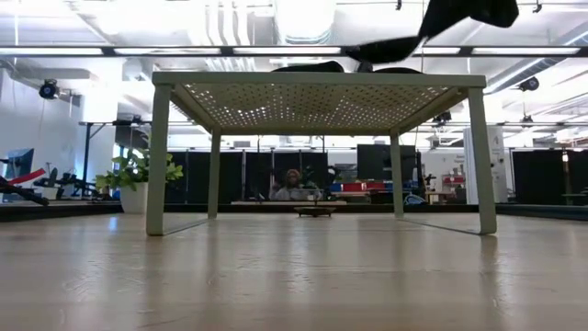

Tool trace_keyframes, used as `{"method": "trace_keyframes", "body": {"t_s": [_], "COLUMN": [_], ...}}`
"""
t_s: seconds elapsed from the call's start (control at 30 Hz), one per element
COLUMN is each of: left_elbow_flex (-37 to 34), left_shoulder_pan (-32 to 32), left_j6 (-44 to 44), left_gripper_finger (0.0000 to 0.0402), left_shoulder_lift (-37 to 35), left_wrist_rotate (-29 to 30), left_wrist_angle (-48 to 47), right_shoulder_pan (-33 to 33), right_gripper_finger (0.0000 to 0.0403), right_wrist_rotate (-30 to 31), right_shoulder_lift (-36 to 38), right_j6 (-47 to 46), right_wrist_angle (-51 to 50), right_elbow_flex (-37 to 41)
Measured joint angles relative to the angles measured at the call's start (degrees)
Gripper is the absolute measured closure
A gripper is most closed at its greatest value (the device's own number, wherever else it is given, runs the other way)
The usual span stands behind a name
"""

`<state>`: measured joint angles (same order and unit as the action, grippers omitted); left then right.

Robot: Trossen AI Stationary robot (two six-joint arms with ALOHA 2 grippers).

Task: Pick & Place Mini shaped plates
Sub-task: Stack the leaf shaped plate on top of the leaf shaped plates on the shelf

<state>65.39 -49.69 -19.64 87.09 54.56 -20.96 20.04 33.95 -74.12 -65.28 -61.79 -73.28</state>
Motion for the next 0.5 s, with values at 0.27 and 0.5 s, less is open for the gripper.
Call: {"method": "trace_keyframes", "body": {"t_s": [0.27,0.5], "left_elbow_flex": [0.0,0.0], "left_shoulder_pan": [0.0,0.0], "left_j6": [0.0,0.0], "left_gripper_finger": [0.0331,0.0331], "left_shoulder_lift": [0.0,0.0], "left_wrist_rotate": [0.0,0.0], "left_wrist_angle": [0.0,0.0], "right_shoulder_pan": [-1.5,-1.6], "right_gripper_finger": [0.0394,0.0394], "right_wrist_rotate": [-1.2,-1.3], "right_shoulder_lift": [-0.9,-0.9], "right_j6": [1.7,2.2], "right_wrist_angle": [0.7,0.8], "right_elbow_flex": [0.1,0.2]}}
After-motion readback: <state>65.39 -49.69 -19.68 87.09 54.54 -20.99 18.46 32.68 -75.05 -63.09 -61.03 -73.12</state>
